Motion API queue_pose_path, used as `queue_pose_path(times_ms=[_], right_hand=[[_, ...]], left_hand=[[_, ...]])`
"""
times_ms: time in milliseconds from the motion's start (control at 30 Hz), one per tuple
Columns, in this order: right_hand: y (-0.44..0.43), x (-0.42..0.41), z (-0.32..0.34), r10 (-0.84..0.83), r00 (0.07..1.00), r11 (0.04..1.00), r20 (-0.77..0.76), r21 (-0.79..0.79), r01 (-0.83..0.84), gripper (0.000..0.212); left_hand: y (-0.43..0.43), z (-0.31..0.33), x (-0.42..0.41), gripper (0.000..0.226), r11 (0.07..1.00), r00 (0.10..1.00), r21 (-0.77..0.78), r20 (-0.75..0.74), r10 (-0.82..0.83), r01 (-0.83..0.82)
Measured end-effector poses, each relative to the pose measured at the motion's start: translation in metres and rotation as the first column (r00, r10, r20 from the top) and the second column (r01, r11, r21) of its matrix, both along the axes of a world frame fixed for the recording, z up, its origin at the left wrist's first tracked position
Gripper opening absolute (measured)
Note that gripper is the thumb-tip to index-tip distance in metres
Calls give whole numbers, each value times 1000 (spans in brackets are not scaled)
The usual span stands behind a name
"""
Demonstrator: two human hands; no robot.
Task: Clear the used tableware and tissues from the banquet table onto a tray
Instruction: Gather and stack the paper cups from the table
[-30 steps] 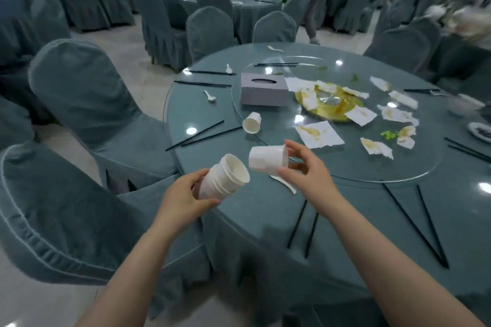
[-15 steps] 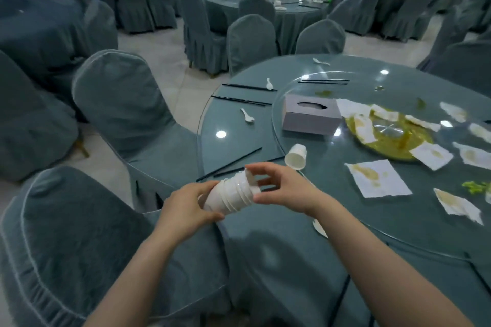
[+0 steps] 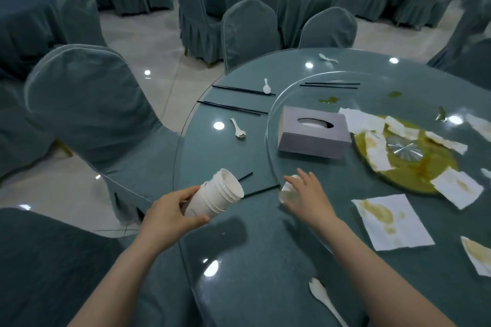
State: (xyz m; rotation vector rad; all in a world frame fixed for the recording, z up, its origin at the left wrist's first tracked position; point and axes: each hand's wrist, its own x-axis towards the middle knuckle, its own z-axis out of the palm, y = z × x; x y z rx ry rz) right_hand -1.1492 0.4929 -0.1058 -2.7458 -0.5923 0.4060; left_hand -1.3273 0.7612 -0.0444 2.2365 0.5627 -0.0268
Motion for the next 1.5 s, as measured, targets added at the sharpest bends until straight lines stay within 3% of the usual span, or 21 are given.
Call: queue_pose_path(times_ms=[67, 233, 400, 633, 833, 933, 1033, 1100, 1167, 1300, 1433, 1500], right_hand=[[-5, 4, -17, 7, 998, 998, -55, -54, -10, 67], [-2, -12, -19, -71, 997, 993, -26, 96, 73, 47], [-3, -52, 11, -237, 967, 928, -92, 272, 253, 47], [-28, -184, 73, -556, 802, 589, -218, 578, 565, 58], [-53, -290, 95, -727, 648, 403, -226, 623, 670, 62], [-64, -333, 96, -792, 558, 292, -248, 649, 702, 58], [-77, -373, 100, -796, 489, 79, -357, 739, 669, 42], [-91, -399, 105, -807, 457, -9, -374, 781, 624, 34], [-110, -424, 109, -821, 421, -50, -385, 784, 619, 32], [-150, -483, 115, -790, 347, -253, -504, 785, 565, 35], [-189, -557, 123, -784, 342, -331, -518, 815, 476, 22], [-208, -597, 131, -828, 327, -248, -455, 821, 514, 17]], left_hand=[[2, -4, 5, 65, 1000, 1000, -9, 1, 6, -6], [13, -7, 4, 63, 997, 999, -69, 20, -40, 41], [23, -1, -2, 62, 984, 992, -144, 83, -90, 101], [15, 11, -30, 54, 923, 943, -234, 206, -259, 305], [-24, 9, -57, 52, 815, 863, -289, 236, -447, 502], [-50, 8, -72, 53, 760, 813, -293, 250, -525, 581], [-81, 9, -90, 55, 681, 745, -300, 253, -618, 667], [-103, 12, -104, 54, 627, 690, -290, 263, -675, 723], [-127, 17, -119, 54, 578, 644, -289, 273, -715, 764], [-182, 28, -157, 56, 471, 538, -273, 288, -792, 839], [-242, 35, -212, 56, 344, 413, -255, 302, -859, 904], [-275, 36, -245, 58, 285, 351, -240, 311, -883, 928]])
